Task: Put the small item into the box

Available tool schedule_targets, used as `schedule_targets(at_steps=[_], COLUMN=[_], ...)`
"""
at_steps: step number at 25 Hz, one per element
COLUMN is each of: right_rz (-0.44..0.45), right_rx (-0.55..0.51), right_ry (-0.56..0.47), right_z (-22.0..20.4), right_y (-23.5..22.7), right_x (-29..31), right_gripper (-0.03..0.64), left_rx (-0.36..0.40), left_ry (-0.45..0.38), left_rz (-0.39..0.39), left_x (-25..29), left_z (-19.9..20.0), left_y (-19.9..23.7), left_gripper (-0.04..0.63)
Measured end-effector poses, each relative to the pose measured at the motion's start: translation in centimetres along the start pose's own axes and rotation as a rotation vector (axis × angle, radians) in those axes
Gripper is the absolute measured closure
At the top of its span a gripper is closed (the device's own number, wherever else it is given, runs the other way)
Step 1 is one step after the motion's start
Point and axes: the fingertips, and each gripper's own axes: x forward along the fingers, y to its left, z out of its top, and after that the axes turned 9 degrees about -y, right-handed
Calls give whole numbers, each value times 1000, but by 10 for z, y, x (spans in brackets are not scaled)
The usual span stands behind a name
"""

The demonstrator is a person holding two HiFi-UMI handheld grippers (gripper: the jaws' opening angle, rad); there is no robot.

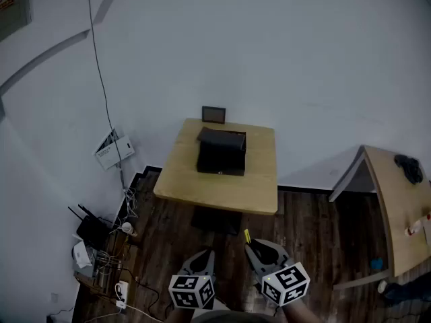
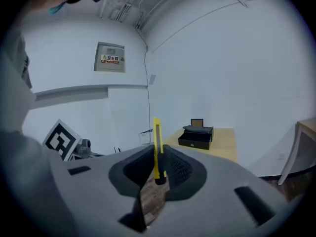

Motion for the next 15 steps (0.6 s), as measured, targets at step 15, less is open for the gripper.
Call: schedule_targets(at_steps=[15], right_rz=[-2], right_rx=[-3], right_ry=[-3], right_z=[-53], right_y=[-1], right_x=[-180], right_gripper=[569], left_rx=[48], left_ry=[-29], left_rz=[13], left_x=[-88], left_z=[-92], left_y=[-150], left_gripper=[592])
